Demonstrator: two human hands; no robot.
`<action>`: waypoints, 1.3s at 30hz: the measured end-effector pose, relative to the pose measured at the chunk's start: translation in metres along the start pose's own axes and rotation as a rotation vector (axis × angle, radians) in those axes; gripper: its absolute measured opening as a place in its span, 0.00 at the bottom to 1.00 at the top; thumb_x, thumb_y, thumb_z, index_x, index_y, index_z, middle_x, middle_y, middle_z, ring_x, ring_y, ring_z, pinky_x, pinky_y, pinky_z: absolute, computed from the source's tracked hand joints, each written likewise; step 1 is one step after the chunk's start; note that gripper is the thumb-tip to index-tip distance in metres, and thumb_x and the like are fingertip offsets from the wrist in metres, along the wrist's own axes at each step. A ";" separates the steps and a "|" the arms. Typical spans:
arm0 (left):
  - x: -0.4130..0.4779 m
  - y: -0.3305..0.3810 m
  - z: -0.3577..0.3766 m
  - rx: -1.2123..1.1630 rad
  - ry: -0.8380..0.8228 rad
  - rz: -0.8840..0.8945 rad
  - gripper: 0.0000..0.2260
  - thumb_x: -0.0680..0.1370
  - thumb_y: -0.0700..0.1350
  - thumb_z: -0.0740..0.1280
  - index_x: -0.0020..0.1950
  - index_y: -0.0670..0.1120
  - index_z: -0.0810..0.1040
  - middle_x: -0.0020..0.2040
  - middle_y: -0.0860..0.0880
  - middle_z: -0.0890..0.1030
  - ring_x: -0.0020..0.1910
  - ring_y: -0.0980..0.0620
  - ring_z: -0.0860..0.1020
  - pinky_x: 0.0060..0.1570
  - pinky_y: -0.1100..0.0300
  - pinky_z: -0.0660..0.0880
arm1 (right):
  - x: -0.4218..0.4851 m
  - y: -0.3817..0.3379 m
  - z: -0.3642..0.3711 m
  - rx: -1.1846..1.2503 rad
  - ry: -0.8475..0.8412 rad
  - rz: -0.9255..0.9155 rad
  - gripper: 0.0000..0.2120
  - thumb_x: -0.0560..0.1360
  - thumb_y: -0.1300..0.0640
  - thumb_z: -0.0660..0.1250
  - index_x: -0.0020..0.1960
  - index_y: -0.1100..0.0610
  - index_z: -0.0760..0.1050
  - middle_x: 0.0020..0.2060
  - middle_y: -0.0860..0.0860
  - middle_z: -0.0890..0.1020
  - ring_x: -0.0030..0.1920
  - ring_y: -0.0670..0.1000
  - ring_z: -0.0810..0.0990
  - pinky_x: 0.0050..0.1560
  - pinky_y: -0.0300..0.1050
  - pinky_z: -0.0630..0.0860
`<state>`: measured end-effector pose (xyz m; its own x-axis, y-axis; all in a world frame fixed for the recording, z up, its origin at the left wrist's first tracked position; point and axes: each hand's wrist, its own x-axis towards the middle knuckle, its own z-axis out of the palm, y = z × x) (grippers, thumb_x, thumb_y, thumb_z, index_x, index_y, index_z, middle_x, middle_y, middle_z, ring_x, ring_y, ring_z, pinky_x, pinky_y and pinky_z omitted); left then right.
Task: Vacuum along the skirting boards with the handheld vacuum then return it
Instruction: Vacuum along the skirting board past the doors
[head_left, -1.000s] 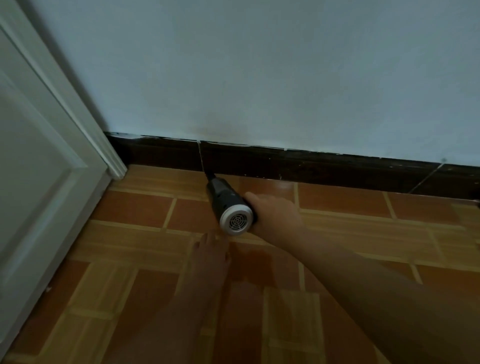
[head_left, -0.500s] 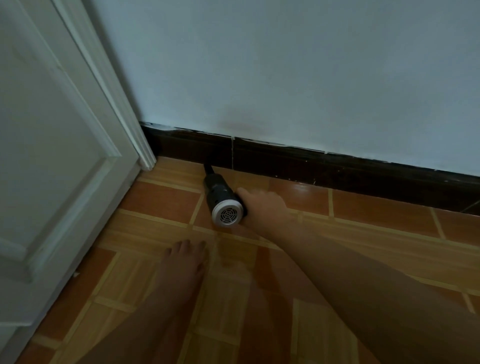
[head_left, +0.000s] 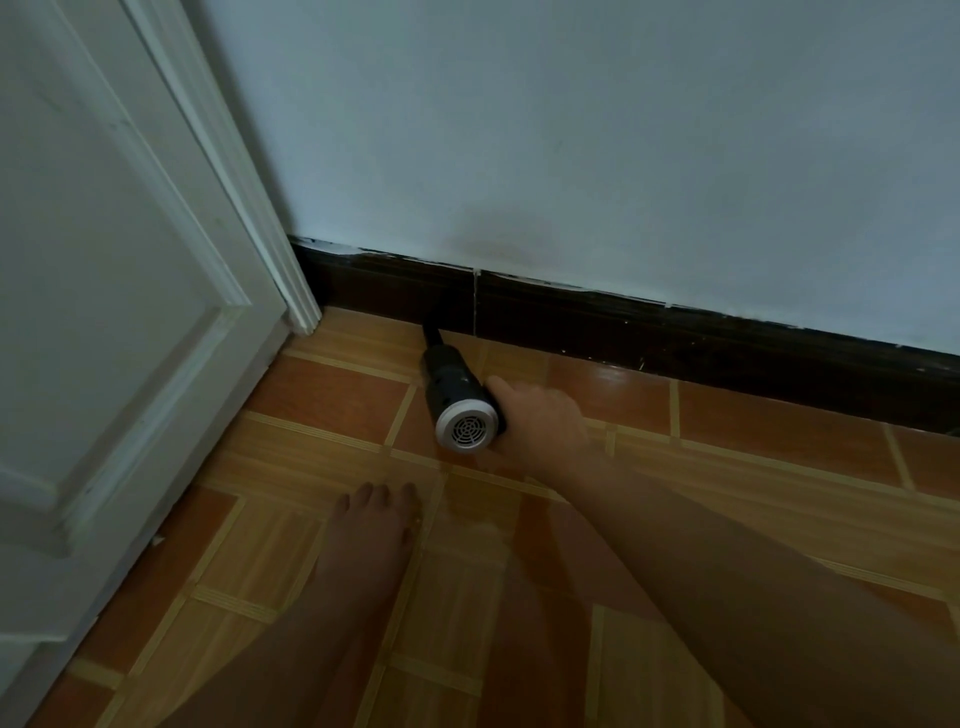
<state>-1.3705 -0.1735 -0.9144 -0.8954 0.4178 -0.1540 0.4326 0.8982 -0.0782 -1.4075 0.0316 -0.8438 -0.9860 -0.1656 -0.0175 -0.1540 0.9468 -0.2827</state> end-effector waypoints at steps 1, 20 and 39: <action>-0.001 0.000 -0.001 0.002 -0.006 -0.006 0.22 0.55 0.48 0.81 0.46 0.46 0.83 0.35 0.48 0.83 0.34 0.48 0.82 0.32 0.53 0.78 | -0.002 0.002 0.000 0.000 0.004 0.001 0.21 0.74 0.48 0.67 0.62 0.53 0.66 0.51 0.51 0.79 0.48 0.51 0.78 0.42 0.41 0.65; 0.004 0.052 -0.037 0.041 -0.201 0.056 0.22 0.82 0.47 0.52 0.76 0.51 0.54 0.75 0.48 0.61 0.74 0.48 0.59 0.71 0.52 0.59 | -0.076 0.073 -0.018 -0.022 0.057 0.068 0.14 0.73 0.49 0.68 0.55 0.53 0.69 0.46 0.49 0.79 0.42 0.49 0.76 0.32 0.38 0.60; 0.006 0.108 -0.060 0.028 -0.167 0.163 0.21 0.81 0.48 0.55 0.75 0.53 0.58 0.73 0.50 0.64 0.71 0.50 0.64 0.67 0.55 0.64 | -0.166 0.151 -0.046 -0.055 0.035 0.179 0.15 0.73 0.50 0.67 0.57 0.53 0.70 0.45 0.50 0.80 0.39 0.47 0.74 0.37 0.40 0.68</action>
<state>-1.3352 -0.0660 -0.8648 -0.7847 0.5263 -0.3274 0.5746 0.8158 -0.0657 -1.2696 0.2148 -0.8392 -0.9995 0.0156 -0.0292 0.0218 0.9740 -0.2257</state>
